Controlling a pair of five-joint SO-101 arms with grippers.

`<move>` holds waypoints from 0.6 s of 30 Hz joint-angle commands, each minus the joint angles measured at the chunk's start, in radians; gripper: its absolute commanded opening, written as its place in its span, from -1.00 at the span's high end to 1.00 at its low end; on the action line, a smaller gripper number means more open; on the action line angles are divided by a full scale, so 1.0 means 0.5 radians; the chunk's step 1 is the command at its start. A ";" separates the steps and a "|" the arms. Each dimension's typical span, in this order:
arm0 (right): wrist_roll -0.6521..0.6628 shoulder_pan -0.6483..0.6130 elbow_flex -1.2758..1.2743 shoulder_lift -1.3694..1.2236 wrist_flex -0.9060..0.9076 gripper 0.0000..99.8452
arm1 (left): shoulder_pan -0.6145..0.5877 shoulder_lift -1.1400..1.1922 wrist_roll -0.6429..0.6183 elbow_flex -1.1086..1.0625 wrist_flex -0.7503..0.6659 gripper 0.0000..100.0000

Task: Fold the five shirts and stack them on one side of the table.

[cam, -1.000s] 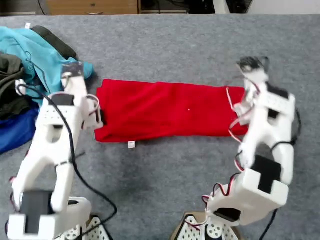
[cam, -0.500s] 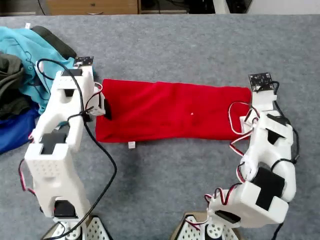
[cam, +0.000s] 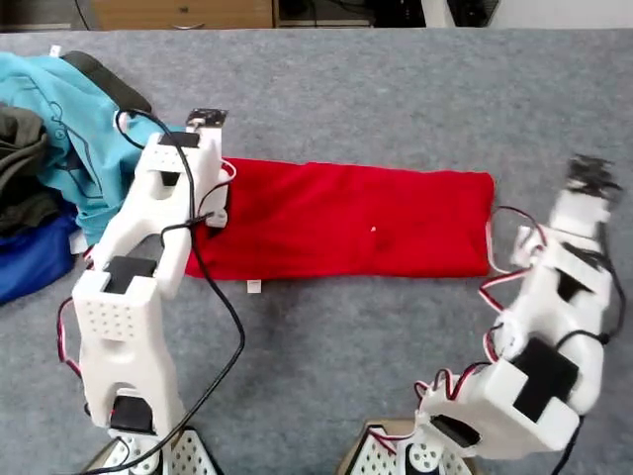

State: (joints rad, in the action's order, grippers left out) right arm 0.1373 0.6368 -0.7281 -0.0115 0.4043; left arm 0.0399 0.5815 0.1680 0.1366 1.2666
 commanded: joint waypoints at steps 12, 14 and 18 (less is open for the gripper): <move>-0.157 0.044 0.146 -0.038 -0.021 1.00 | 1.016 -0.425 -0.233 0.887 0.945 0.96; -0.157 0.044 0.164 -0.051 -0.015 1.00 | 1.105 -0.379 -0.341 1.019 0.921 0.96; -0.157 0.041 0.167 -0.054 -0.012 1.00 | 1.172 -0.189 -0.525 1.316 0.764 0.96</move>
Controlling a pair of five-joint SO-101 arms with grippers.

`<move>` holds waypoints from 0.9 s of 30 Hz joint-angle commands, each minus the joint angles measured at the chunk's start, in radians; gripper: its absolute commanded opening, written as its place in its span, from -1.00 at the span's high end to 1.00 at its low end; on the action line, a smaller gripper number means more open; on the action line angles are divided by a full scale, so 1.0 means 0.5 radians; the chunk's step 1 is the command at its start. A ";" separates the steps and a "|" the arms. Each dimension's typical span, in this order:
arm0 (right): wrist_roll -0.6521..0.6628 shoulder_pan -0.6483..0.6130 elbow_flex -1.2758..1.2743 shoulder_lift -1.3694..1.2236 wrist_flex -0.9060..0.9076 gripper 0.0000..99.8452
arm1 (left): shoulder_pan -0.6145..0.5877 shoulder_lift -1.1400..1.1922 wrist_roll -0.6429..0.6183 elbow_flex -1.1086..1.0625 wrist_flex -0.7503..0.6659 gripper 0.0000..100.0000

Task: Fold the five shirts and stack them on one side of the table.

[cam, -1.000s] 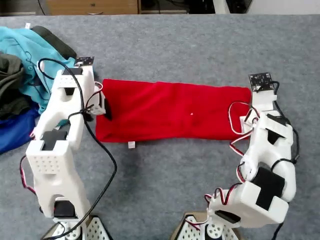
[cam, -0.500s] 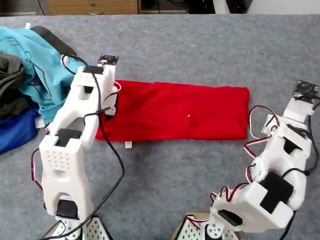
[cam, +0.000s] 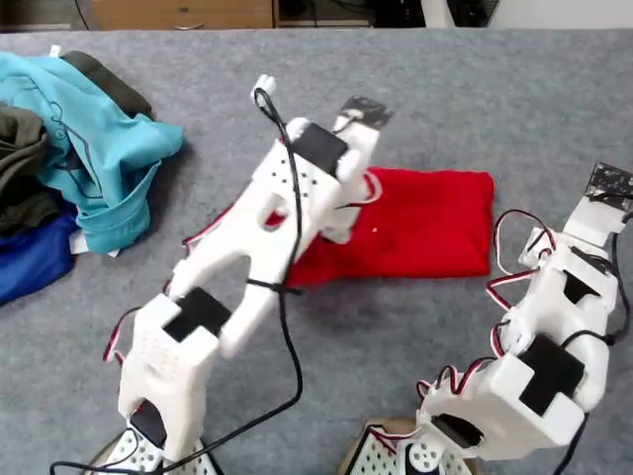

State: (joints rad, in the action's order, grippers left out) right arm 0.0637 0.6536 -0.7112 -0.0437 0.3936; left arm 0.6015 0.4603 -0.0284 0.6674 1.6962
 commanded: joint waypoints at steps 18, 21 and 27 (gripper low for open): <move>0.061 -0.051 0.133 0.008 0.012 1.00 | 0.399 1.005 -0.245 1.467 -0.641 0.96; 0.061 -0.063 0.137 0.008 0.012 1.00 | 0.423 1.066 -0.245 1.550 -0.789 0.96; 0.049 -0.054 0.140 0.008 0.012 1.00 | 0.411 1.091 -0.249 1.571 -0.939 0.96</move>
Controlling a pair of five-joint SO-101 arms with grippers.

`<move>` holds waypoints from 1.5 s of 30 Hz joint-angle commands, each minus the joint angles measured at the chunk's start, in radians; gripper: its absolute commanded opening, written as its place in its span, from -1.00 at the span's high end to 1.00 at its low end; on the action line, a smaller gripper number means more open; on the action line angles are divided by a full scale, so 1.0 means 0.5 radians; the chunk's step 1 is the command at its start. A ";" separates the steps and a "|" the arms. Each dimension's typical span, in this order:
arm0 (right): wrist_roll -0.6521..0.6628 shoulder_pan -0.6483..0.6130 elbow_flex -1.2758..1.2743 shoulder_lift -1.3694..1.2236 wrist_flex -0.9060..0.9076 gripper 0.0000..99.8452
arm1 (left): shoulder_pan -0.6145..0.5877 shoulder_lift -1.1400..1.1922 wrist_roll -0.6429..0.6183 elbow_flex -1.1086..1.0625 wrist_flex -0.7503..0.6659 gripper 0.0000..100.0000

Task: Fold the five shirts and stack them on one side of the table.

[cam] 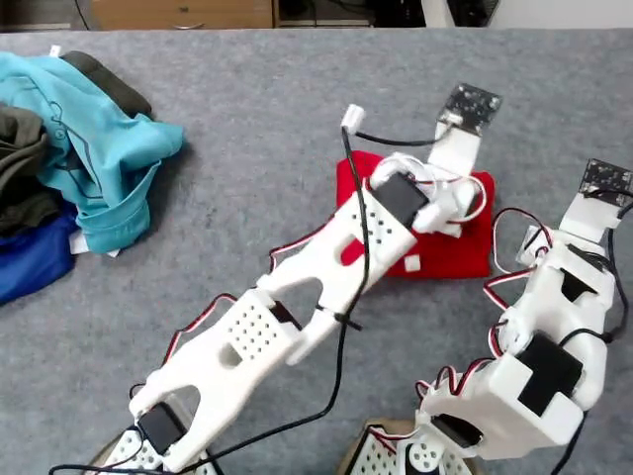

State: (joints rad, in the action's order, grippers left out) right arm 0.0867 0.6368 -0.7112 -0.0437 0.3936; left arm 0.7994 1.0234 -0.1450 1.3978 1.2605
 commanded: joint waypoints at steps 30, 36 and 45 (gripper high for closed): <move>-0.092 0.029 0.241 -0.075 0.003 0.99 | -0.110 -0.044 -0.153 0.568 0.476 0.73; 0.258 -0.103 0.250 -0.075 0.009 1.00 | -0.614 -0.410 -0.150 0.543 0.875 0.91; 0.445 -0.526 0.643 0.465 1.053 1.00 | -0.994 -1.008 0.144 0.025 1.013 0.96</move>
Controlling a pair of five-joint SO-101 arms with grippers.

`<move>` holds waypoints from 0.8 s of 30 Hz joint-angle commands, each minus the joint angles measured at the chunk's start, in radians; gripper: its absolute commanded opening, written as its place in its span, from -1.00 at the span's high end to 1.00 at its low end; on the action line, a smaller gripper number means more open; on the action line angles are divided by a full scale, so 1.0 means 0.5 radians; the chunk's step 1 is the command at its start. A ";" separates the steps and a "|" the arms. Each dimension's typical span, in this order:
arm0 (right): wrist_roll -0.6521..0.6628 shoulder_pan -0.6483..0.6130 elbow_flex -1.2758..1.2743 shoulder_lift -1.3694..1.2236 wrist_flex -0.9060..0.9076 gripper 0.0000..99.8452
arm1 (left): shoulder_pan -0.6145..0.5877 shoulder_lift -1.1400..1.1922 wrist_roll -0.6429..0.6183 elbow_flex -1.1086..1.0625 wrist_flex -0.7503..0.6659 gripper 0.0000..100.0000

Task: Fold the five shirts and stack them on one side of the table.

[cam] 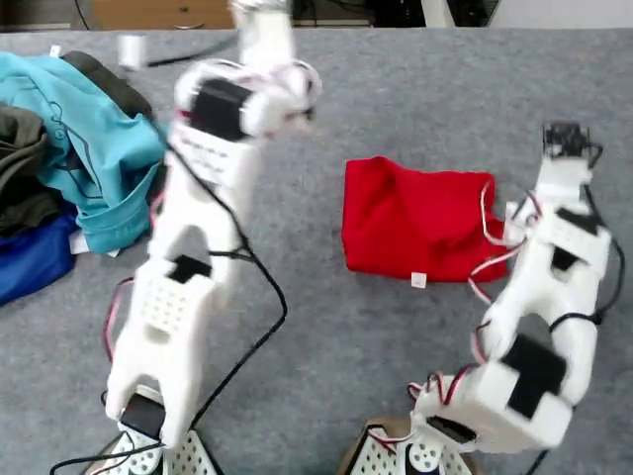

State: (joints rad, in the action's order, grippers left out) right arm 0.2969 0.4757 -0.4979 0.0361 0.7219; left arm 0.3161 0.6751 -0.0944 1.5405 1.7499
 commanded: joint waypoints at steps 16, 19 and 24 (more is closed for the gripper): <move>0.525 -1.002 0.201 0.471 0.810 1.00 | -0.187 -2.058 0.046 -4.318 -1.777 0.96; 0.491 -0.953 0.222 0.180 0.690 1.00 | -0.190 -2.134 0.043 -4.784 -2.274 0.96; 0.454 -0.793 0.539 -0.308 0.586 1.00 | -0.199 -2.085 0.043 -5.131 -2.707 0.96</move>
State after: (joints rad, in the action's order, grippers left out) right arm 0.5378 0.0338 -0.3613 -0.0161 1.0457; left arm 0.2302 -0.3483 -0.0790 -0.9544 0.5286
